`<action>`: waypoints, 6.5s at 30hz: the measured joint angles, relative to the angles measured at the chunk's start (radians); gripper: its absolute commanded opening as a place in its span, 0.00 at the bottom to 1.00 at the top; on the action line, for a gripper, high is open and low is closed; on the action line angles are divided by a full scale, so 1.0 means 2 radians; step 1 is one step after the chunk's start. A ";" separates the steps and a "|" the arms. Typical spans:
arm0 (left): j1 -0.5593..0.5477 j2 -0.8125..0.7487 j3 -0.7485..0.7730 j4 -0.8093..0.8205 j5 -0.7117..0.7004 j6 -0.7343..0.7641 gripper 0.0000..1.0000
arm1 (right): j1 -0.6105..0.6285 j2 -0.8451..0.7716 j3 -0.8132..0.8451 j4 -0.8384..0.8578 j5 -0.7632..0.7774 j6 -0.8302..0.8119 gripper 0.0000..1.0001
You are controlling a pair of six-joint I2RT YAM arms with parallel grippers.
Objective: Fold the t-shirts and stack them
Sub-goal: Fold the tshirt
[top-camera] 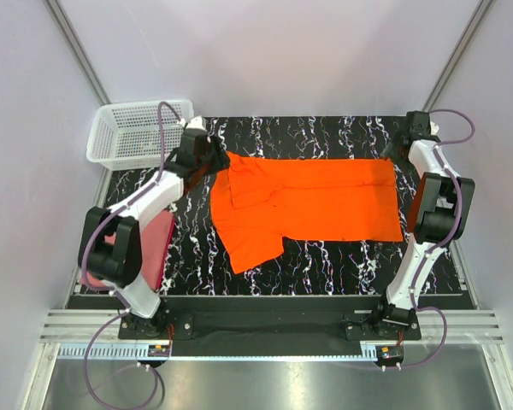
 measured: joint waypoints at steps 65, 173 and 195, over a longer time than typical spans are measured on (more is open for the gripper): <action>0.040 0.369 0.334 -0.031 0.015 0.009 0.00 | -0.040 0.123 0.113 0.030 -0.128 -0.055 0.48; 0.016 0.150 -0.001 0.039 0.163 -0.039 0.45 | 0.276 -0.068 -0.161 0.175 -0.277 0.105 0.38; 0.018 0.168 0.024 0.037 0.179 -0.062 0.00 | 0.275 -0.016 -0.176 0.247 -0.295 0.164 0.12</action>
